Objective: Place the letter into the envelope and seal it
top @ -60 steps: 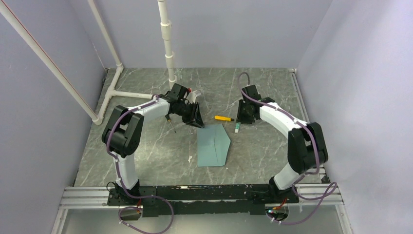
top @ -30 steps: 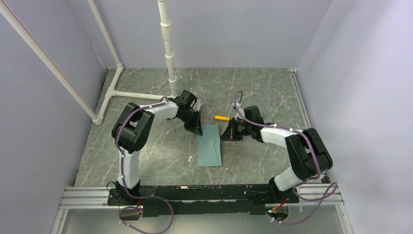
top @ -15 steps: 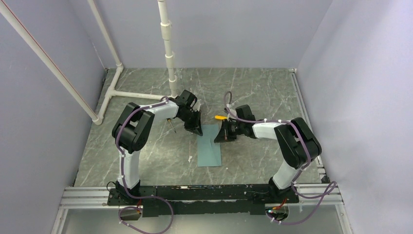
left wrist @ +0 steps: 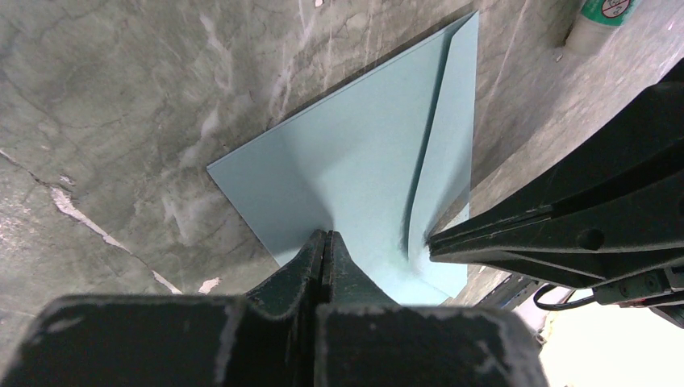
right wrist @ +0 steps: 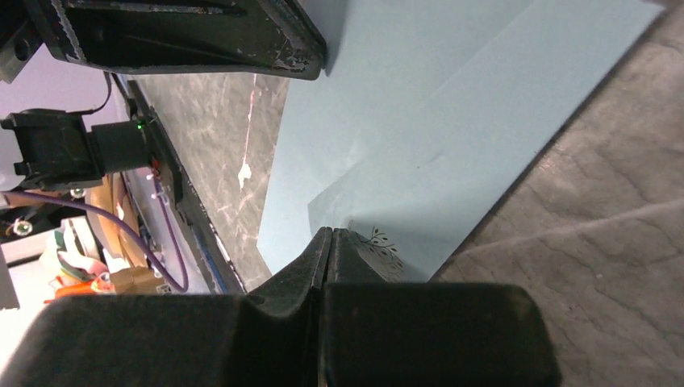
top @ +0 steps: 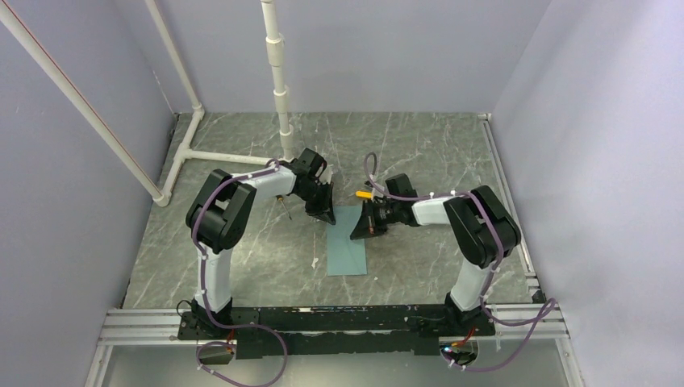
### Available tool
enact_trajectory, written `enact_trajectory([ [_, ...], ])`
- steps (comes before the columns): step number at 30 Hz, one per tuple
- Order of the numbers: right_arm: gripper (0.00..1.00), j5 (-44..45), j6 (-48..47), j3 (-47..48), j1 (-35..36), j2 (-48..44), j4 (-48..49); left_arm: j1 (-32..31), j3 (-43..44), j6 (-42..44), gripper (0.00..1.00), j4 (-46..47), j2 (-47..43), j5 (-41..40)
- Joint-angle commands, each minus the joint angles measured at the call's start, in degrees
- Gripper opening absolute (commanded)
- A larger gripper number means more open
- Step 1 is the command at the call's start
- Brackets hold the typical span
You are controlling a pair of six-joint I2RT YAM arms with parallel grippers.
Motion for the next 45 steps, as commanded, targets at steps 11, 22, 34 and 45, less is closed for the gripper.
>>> enact_trajectory([
  [11,0.0,-3.53,-1.5,2.93,0.92,5.5,1.92,-0.06,-1.08,1.1,0.02,-2.46,1.76,-5.51],
  [22,0.0,4.34,0.86,3.34,1.59,8.29,0.75,-0.04,-2.74,1.78,0.03,-2.39,0.67,-5.73],
  [34,0.0,1.42,-2.8,-4.07,1.64,8.02,-2.03,-0.02,-2.77,2.34,0.02,-2.36,1.13,-5.99],
  [45,0.0,-0.17,-2.06,-7.42,1.72,5.16,-4.46,0.15,-2.69,2.16,0.02,-2.4,1.31,-6.25],
])
